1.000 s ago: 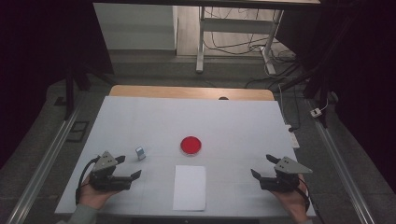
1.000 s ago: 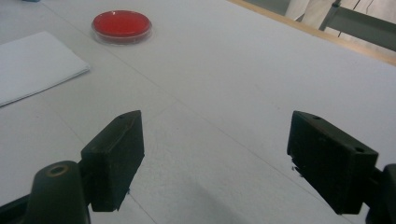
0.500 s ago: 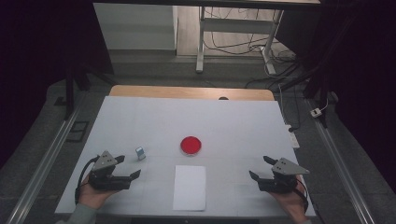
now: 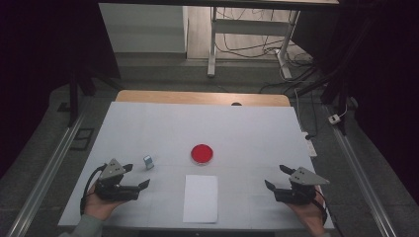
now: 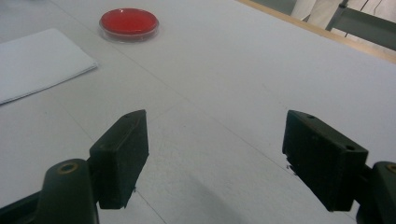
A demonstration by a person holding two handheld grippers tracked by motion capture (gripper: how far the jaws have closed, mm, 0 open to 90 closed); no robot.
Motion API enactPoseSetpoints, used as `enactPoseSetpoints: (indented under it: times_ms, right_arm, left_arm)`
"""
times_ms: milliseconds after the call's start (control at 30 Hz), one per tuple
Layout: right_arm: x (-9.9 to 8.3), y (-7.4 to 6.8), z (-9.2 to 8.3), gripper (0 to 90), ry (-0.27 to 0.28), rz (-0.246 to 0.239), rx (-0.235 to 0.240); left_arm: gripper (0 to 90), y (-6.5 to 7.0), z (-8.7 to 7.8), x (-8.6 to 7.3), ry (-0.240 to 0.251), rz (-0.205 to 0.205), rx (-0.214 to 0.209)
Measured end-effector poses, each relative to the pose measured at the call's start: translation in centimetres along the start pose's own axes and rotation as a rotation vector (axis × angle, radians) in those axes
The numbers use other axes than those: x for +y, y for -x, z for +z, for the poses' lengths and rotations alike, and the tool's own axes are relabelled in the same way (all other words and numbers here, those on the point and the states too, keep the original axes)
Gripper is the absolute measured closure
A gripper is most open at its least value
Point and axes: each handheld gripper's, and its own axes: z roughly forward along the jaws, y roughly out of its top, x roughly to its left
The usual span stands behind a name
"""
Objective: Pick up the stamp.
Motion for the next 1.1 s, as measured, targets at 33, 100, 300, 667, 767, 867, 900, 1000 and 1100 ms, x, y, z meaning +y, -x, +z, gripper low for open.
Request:
enactPoseSetpoints:
  times_ms: [33, 100, 300, 667, 767, 867, 900, 1000, 1100]
  right_arm:
    - [0.0, 0.0, 0.0, 22.3, -0.001, 0.0, -0.001]
    - [0.0, 0.0, 0.0, 22.3, -0.003, -0.001, -0.007]
    - [0.1, -0.1, 0.1, 22.4, -0.001, -0.002, -0.003]
    - [0.1, -0.2, 0.1, 22.7, -0.007, -0.005, -0.003]
    - [0.2, -0.3, 0.1, 22.8, -0.006, -0.004, -0.004]
    - [0.2, -0.3, 0.1, 22.8, -0.003, -0.001, -0.004]
    - [0.2, -0.2, 0.1, 22.9, 0.004, 0.001, -0.002]
    - [0.3, -0.3, 0.2, 22.9, 0.003, 0.002, -0.003]
    - [0.3, -0.4, 0.1, 22.9, -0.003, -0.003, -0.001]
  left_arm:
    - [15.9, 0.0, 0.0, 0.1, 0.0, 0.0, -0.001]
    - [15.9, 0.0, -0.1, 0.2, 0.002, 0.003, 0.002]
    - [15.9, 0.0, -0.2, 1.0, 0.013, 0.004, 0.009]
    - [15.9, -0.1, 0.4, 2.6, -0.002, 0.021, -0.006]
    - [16.0, -0.3, 0.5, 3.1, -0.014, 0.025, -0.008]
    - [16.1, -0.5, 0.5, 3.6, -0.015, 0.018, -0.011]
    - [16.1, -0.6, 0.6, 3.8, -0.018, 0.017, -0.011]
    - [16.2, -0.8, 1.1, 4.6, -0.043, 0.026, -0.015]
    - [16.5, -1.0, 1.5, 5.4, -0.06, 0.035, -0.019]
